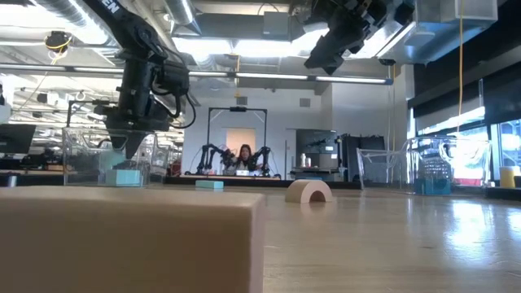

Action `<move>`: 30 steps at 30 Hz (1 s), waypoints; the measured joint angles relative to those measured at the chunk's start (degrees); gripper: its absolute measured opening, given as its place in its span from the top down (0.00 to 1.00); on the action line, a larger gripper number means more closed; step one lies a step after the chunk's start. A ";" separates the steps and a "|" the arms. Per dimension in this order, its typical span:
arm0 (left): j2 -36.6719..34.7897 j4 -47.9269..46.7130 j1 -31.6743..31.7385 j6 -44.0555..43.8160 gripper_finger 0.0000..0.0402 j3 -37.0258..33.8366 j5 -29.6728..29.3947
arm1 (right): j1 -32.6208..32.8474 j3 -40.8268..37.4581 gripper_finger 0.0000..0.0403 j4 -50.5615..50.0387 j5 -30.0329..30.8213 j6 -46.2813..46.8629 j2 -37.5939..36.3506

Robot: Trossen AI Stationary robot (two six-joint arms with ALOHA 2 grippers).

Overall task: Sort & place blocks by color
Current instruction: Put the bottom light blue block into the top left transparent bin, then put the top blue block into the top right transparent bin

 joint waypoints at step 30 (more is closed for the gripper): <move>-13.83 1.03 -6.04 4.54 0.59 0.22 3.76 | -2.64 -0.02 0.66 6.19 11.10 14.63 -0.04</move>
